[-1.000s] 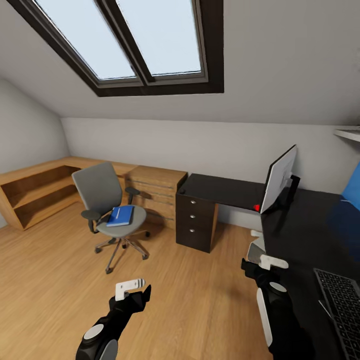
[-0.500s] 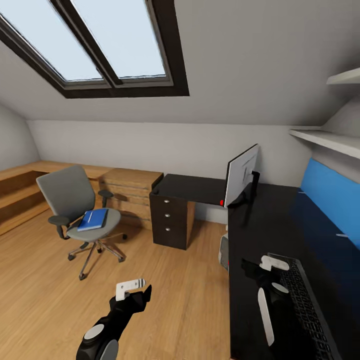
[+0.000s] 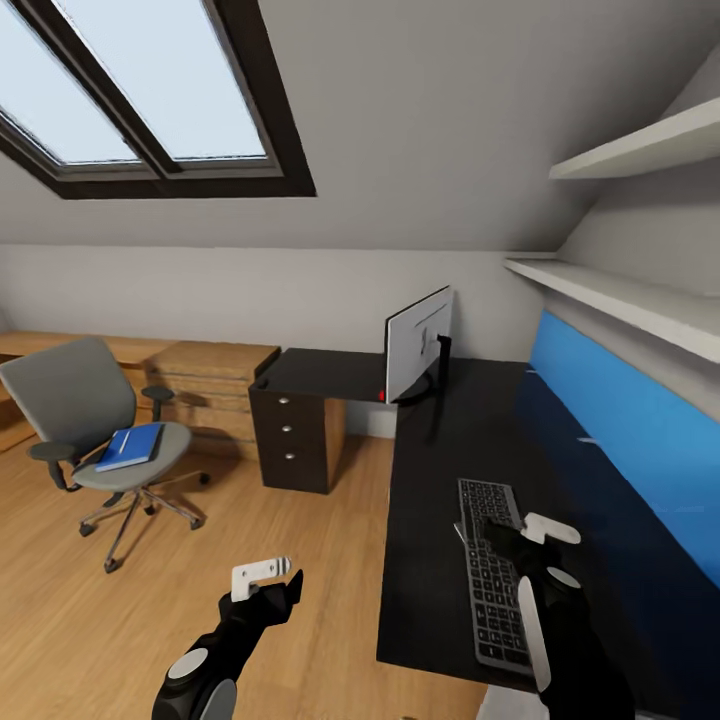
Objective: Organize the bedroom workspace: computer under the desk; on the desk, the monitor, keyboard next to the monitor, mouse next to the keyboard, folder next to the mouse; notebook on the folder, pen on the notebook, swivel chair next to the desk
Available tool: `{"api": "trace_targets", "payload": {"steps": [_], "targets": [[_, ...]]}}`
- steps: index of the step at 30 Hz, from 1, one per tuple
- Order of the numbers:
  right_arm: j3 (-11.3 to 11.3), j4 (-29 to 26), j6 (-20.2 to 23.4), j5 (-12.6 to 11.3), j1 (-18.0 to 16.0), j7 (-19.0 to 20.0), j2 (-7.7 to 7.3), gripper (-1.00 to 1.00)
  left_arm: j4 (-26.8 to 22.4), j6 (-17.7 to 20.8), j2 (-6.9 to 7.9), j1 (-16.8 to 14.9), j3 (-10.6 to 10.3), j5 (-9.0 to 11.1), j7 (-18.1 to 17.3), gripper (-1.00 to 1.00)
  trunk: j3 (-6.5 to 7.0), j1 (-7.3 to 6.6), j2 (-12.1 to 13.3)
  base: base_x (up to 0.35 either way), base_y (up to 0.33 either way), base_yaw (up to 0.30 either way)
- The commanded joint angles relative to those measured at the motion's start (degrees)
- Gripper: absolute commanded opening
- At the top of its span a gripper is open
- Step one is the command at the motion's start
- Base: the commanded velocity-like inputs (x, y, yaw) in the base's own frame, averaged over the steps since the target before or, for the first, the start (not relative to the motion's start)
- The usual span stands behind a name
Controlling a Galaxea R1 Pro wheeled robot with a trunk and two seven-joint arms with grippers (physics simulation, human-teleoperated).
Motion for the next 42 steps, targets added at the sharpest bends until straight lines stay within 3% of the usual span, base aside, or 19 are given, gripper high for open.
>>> {"api": "trace_targets", "payload": {"steps": [1,4,9,10,12,13,21,24,33,42], "targets": [[-0.05,-0.04,0.31,0.33,-0.05,0.04,0.03,1.0,-0.1,0.19,0.01,-0.05,-0.06,0.59,0.55,1.0,-0.08,0.01,-0.07,-0.019,-0.339,-0.037],[-0.03,0.28,0.19,0.35,-0.05,0.09,0.03,1.0,-0.1,0.19,0.03,-0.05,-0.04,0.57,0.54,1.0,-0.08,0.01,-0.07,-0.01,-0.259,-0.019],[0.04,4.32,0.0,-0.85,-0.13,0.92,-2.48,1.0,-0.42,-0.17,0.04,-0.05,-0.02,0.55,0.6,1.0,-0.07,0.01,-0.07,-0.003,-0.085,-0.006],[0.05,6.75,0.0,-3.64,-0.24,2.32,-4.2,1.0,-0.64,-0.32,0.06,-0.05,-0.02,0.55,0.62,1.0,-0.07,0.01,-0.07,-0.001,-0.018,-0.001],[0.06,8.08,0.04,-5.22,-0.31,3.28,-5.32,1.0,-0.73,-0.36,0.08,-0.05,-0.01,0.55,0.62,1.0,-0.07,0.01,-0.07,0.0,-0.013,-0.001],[0.06,10.38,0.07,-7.52,-0.46,5.04,-7.28,1.0,-1.02,-0.39,0.11,-0.05,0.02,0.55,0.58,1.0,-0.07,0.01,-0.07,0.0,-0.006,0.0],[0.09,16.54,-0.09,-13.56,-1.17,10.98,-13.02,1.0,-1.5,-0.42,0.13,-0.05,-0.01,0.55,0.57,1.0,-0.07,0.01,-0.07,0.0,-0.002,0.0],[0.11,18.04,-0.28,-14.38,-1.59,11.56,-13.88,1.0,-1.5,-0.42,0.13,-0.05,-0.02,0.59,0.6,1.0,-0.07,0.01,-0.07,0.003,0.0,0.0],[0.15,29.62,-5.4,-15.12,-6.93,12.14,-16.5,1.0,-1.26,-0.42,0.13,-0.05,0.05,0.47,0.64,1.0,-0.07,0.01,-0.07,0.198,0.0,0.0],[0.29,31.78,-6.69,-14.96,-7.77,12.17,-16.86,1.0,-1.24,-0.37,0.13,-0.05,0.06,0.46,0.63,1.0,-0.07,0.01,-0.07,0.129,0.0,0.0]]}}
